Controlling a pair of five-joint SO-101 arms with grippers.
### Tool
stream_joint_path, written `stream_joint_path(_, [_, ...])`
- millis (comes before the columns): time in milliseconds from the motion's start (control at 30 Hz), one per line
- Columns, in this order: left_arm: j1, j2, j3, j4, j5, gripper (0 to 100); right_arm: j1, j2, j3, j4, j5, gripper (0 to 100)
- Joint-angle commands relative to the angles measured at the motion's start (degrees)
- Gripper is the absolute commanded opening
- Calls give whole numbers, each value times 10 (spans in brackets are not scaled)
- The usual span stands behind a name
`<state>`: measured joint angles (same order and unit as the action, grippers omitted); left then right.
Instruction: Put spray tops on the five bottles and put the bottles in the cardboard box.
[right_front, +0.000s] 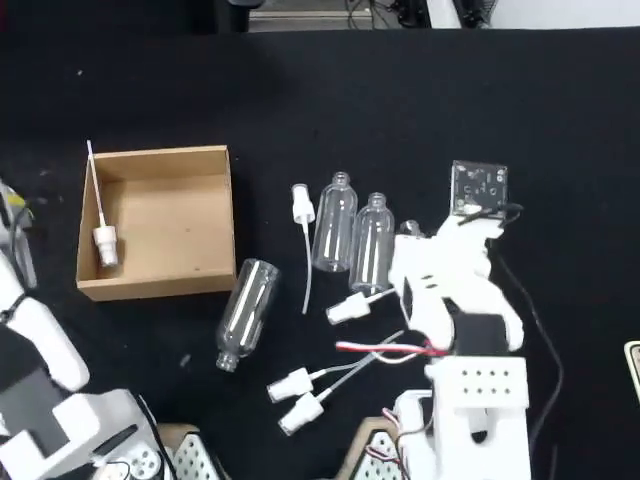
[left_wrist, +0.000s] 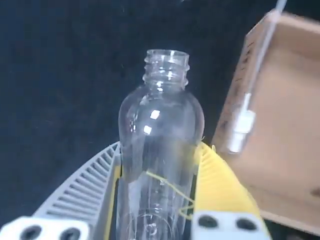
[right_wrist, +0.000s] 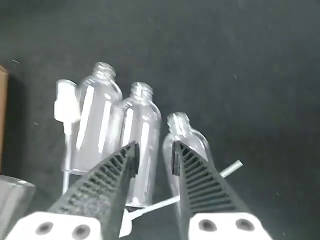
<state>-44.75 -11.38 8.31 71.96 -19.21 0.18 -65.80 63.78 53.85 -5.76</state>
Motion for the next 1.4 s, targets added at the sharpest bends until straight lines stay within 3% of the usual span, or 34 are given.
stream_joint_path(0, [-21,-37,100,-149,18,30,-30,-38,-11,-13,0,99])
stream_joint_path(133, [-22,-36,175,-193,18,30,-76,-51,-7,-14,15,99])
stream_joint_path(367, [-22,-36,194,-143,-53,41,-91,-55,35,-33,16,99])
stream_joint_path(567, [-41,-36,154,-56,-78,307,-91,-55,40,-31,16,99])
stream_joint_path(767, [-65,-41,67,-33,-76,335,-91,-55,40,-31,16,99])
stream_joint_path(900, [-30,-35,-26,47,-73,335,-91,-55,40,-31,16,99])
stream_joint_path(1033, [53,-34,-87,96,-29,334,-91,-55,40,-31,16,99])
stream_joint_path(1167, [129,3,-91,75,13,315,-64,-55,48,-33,16,99])
stream_joint_path(1367, [172,123,-124,48,24,303,-30,-55,50,-33,16,99])
